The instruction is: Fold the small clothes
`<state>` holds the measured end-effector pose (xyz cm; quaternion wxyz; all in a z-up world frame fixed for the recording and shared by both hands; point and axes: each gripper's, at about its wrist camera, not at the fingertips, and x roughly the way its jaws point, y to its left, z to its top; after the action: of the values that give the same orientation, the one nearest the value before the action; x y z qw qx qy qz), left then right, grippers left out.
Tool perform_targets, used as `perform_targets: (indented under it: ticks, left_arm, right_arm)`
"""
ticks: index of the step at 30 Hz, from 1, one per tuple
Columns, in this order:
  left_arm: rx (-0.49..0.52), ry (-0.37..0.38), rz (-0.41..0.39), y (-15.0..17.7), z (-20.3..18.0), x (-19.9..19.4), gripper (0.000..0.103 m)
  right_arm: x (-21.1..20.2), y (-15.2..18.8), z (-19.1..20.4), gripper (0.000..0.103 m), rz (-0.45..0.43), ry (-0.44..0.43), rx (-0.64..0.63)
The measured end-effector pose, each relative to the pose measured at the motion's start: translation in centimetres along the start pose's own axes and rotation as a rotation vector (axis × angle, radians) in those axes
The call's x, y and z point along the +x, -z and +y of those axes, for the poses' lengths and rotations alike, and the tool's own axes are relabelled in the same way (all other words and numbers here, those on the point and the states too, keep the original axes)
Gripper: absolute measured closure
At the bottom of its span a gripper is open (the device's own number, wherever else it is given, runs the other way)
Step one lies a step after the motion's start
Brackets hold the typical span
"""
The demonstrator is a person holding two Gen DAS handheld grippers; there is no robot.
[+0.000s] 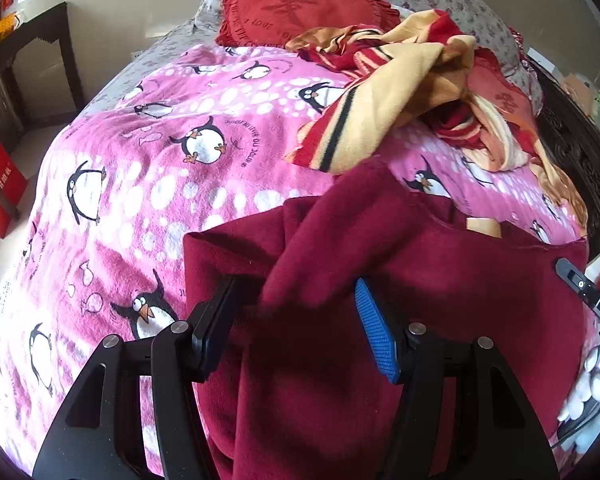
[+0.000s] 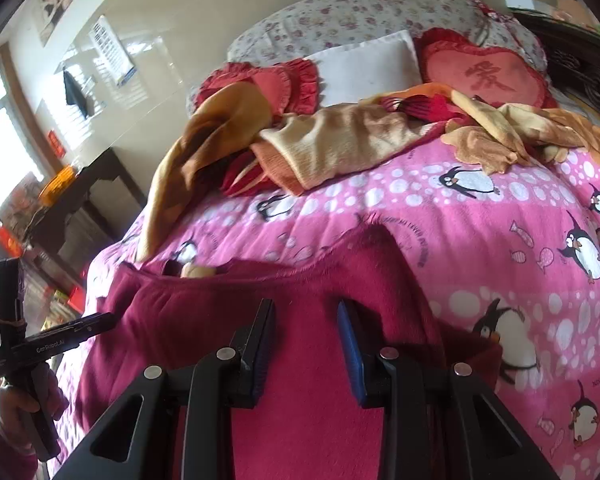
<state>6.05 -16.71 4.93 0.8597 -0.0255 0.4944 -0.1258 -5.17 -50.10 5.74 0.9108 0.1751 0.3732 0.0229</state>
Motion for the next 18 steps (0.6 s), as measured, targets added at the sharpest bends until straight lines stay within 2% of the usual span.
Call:
perform_targets:
  ticks: [2, 7, 13, 18]
  left_arm:
    - [-0.022, 0.009, 0.027, -0.1, 0.4, 1.0, 0.043]
    - [-0.004, 0.005, 0.019, 0.1, 0.4, 0.5, 0.043]
    - [0.014, 0.034, 0.012, 2.0, 1.7, -3.0, 0.043]
    - [0.045, 0.032, 0.022, 5.6, 2.7, -5.6, 0.043]
  right_arm:
    - [0.7, -0.1, -0.4, 0.073, 0.0, 0.0, 0.014]
    - [1.0, -0.2, -0.5, 0.073, -0.001, -0.019, -0.013]
    - [-3.9, 0.9, -0.3, 0.073, 0.002, -0.01, -0.016]
    - [-6.9, 4.7, -0.1, 0.072, 0.049, 0.007, -0.055]
